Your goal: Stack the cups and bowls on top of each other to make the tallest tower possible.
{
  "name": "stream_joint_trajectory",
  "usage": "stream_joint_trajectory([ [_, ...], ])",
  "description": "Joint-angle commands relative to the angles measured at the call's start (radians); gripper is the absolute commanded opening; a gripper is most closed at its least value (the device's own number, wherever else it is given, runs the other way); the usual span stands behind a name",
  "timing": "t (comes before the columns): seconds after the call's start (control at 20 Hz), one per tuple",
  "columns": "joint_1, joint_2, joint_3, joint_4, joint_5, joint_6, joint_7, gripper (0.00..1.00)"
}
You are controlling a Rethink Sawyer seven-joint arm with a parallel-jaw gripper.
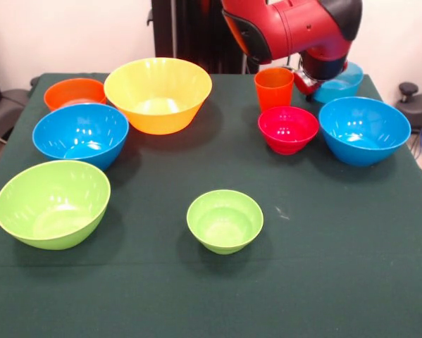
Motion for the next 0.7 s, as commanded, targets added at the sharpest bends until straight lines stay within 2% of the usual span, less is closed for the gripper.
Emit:
stream_joint_trajectory([
  [0.05, 0.017, 0.095, 0.021, -0.067, 0.004, -0.116, 0.131, 0.0],
  [0.25, 0.029, 0.079, 0.001, -0.065, 0.004, -0.121, 0.154, 0.0],
  [0.55, 0.033, -0.043, -0.013, 0.006, 0.0, -0.099, 0.178, 0.0],
  [0.7, 0.025, -0.08, -0.011, 0.031, 0.001, -0.087, 0.178, 0.0],
])
